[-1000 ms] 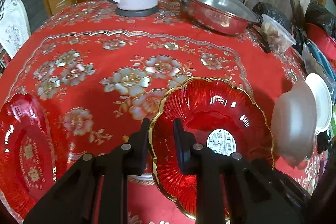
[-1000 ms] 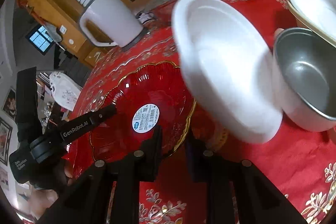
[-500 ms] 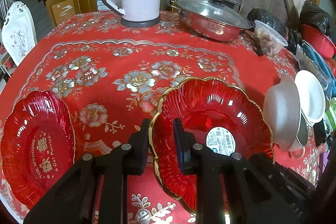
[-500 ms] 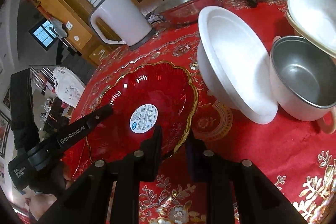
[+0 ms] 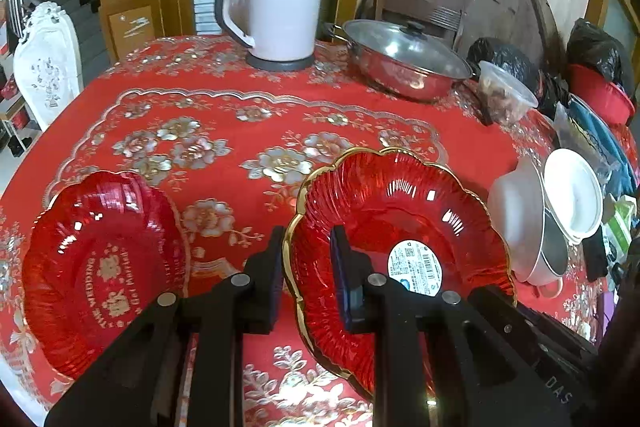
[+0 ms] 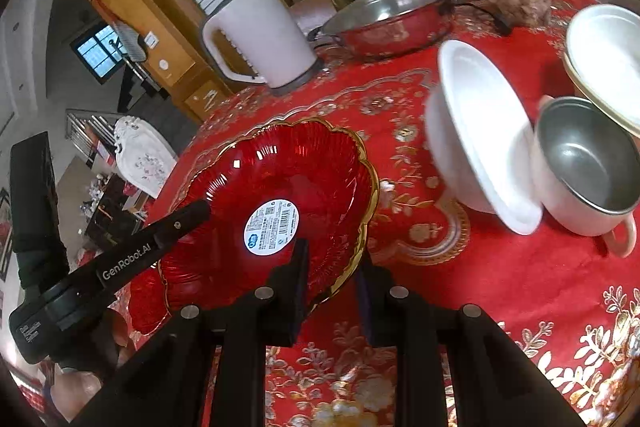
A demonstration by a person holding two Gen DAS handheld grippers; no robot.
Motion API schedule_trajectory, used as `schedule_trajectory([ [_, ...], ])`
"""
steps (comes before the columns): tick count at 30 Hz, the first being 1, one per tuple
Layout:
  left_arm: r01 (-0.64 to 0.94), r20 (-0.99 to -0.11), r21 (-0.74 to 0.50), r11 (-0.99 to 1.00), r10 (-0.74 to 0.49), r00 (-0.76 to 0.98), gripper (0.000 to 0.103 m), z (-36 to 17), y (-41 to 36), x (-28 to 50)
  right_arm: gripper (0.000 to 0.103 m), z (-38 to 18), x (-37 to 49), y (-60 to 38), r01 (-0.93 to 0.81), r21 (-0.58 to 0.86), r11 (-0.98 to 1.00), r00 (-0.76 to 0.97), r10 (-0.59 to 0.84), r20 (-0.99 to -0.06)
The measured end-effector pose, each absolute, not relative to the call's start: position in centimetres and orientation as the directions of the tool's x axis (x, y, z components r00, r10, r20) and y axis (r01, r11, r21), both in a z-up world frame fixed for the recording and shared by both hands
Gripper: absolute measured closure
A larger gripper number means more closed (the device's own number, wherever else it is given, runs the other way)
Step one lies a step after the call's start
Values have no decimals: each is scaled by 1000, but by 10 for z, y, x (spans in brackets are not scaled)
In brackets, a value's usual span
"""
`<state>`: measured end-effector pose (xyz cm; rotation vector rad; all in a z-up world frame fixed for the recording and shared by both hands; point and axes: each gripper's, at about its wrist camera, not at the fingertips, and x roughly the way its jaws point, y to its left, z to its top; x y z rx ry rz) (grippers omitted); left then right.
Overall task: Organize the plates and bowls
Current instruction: 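Lift the small red plate and carry it onto the 'WEDDING' plate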
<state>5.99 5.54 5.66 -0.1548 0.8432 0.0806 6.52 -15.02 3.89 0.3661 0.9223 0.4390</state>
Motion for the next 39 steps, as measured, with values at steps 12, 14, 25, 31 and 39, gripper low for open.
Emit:
schedule_trajectory([
  [12, -196, -732, -130, 972, 39, 680, 84, 66, 100, 32, 79, 54, 59, -102, -313, 458, 832, 495, 554, -669],
  [14, -215, -731, -135, 967, 49, 680, 84, 67, 114, 24, 78, 57, 59, -90, -338, 452, 825, 484, 565, -669],
  [25, -342, -718, -119, 932, 157, 678, 84, 70, 183, -6, 79, 60, 55, -3, -468, 415, 780, 405, 607, -684],
  [31, -394, -736, -121, 911, 183, 652, 84, 56, 213, -14, 79, 54, 56, 31, -506, 397, 766, 364, 607, -706],
  [39, -446, -767, -106, 889, 212, 605, 84, 34, 242, -18, 78, 36, 57, 74, -543, 332, 772, 325, 557, -764],
])
